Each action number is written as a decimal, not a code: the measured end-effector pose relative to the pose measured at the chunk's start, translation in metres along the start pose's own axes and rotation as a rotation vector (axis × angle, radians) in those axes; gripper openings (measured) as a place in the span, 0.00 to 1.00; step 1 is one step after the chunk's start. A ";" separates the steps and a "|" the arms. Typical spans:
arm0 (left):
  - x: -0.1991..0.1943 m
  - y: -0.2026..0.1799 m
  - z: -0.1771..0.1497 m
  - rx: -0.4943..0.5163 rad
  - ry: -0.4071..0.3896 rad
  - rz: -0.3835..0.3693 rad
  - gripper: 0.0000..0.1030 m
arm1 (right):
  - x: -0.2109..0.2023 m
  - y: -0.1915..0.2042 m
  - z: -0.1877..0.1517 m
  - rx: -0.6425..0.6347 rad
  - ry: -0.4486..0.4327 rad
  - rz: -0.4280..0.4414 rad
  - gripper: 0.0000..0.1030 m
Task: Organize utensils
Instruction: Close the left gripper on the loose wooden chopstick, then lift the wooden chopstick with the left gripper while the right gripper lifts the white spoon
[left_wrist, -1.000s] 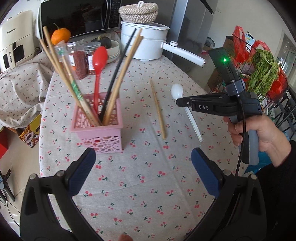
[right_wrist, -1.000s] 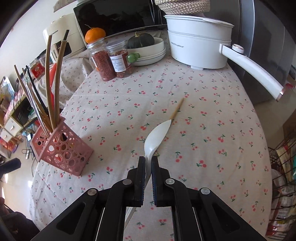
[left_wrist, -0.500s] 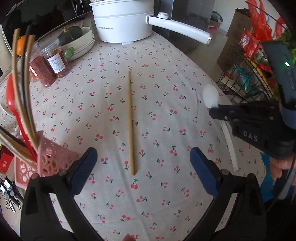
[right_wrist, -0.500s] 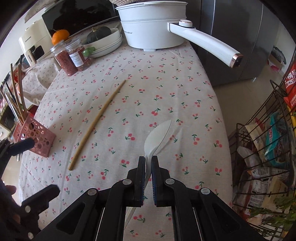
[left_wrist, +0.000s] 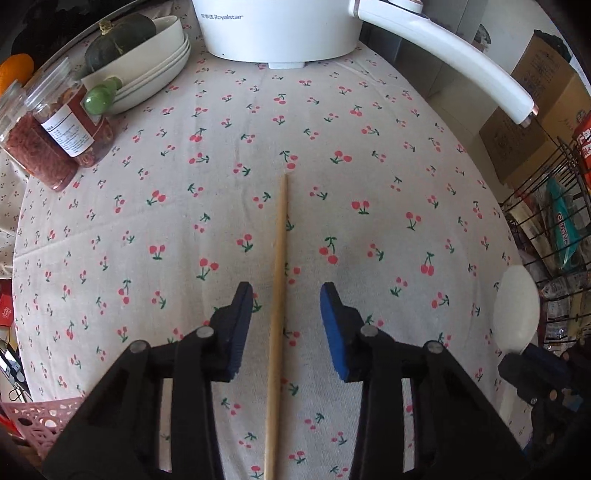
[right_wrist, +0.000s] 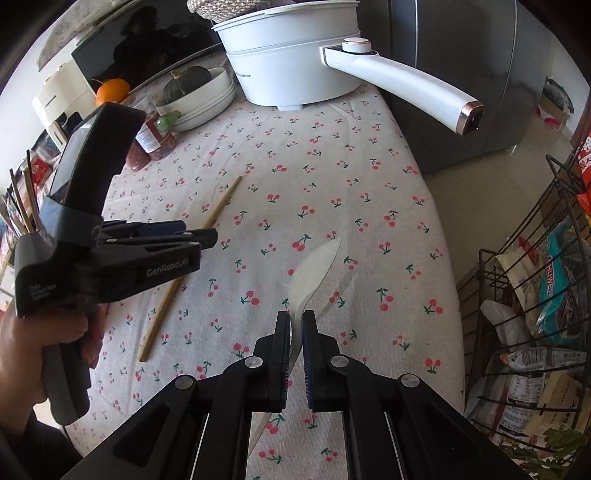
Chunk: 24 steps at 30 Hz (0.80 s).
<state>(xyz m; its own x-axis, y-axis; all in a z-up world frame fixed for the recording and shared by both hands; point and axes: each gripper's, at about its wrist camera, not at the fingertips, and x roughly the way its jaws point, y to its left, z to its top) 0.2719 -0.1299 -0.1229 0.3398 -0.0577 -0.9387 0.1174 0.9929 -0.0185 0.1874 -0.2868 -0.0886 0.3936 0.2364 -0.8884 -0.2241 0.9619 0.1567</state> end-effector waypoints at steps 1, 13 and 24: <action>0.004 0.001 0.002 -0.001 0.009 0.004 0.36 | 0.001 0.000 0.000 -0.002 0.000 0.002 0.06; 0.001 0.005 -0.003 0.021 0.029 -0.014 0.07 | 0.009 -0.002 0.003 0.046 0.009 0.006 0.08; -0.068 0.001 -0.048 0.094 -0.113 -0.102 0.07 | 0.044 0.005 0.015 0.094 0.058 0.057 0.48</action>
<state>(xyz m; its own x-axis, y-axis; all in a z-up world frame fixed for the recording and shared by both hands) 0.2041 -0.1200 -0.0760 0.4238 -0.1739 -0.8889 0.2417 0.9675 -0.0740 0.2169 -0.2692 -0.1204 0.3298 0.2852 -0.8999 -0.1588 0.9565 0.2449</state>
